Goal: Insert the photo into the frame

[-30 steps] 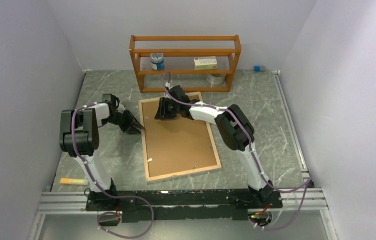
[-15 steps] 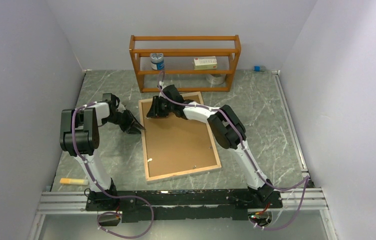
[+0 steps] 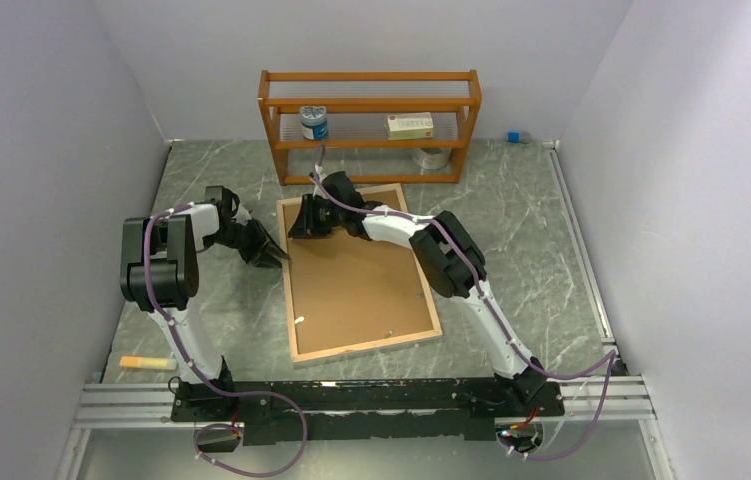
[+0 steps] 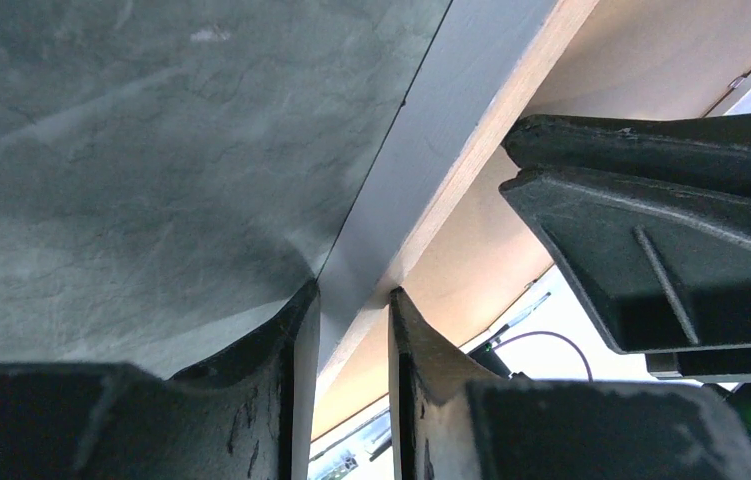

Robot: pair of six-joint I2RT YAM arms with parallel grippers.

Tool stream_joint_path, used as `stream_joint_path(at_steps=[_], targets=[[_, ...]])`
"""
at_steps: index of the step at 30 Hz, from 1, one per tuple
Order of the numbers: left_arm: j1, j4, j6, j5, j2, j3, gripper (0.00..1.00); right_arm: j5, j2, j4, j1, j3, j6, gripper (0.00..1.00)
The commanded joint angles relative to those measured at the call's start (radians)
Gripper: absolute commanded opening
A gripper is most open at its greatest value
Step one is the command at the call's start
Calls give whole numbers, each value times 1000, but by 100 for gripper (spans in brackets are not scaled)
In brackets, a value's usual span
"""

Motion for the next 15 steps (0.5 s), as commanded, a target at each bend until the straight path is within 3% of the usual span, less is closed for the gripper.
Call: stream_joint_path(at_steps=[1, 5, 10, 15], targets=[[-40, 10, 12, -91, 66, -13, 18, -28, 38, -5, 13, 40, 17, 23], [-44, 4, 14, -95, 70, -12, 16, -17, 46, 7, 14, 40, 18, 25], [-46, -15, 21, -112, 75, -5, 9, -6, 53, 32, 14, 41, 4, 36], [-47, -51, 39, -169, 74, 4, 3, -29, 67, 56, 14, 52, 3, 38]])
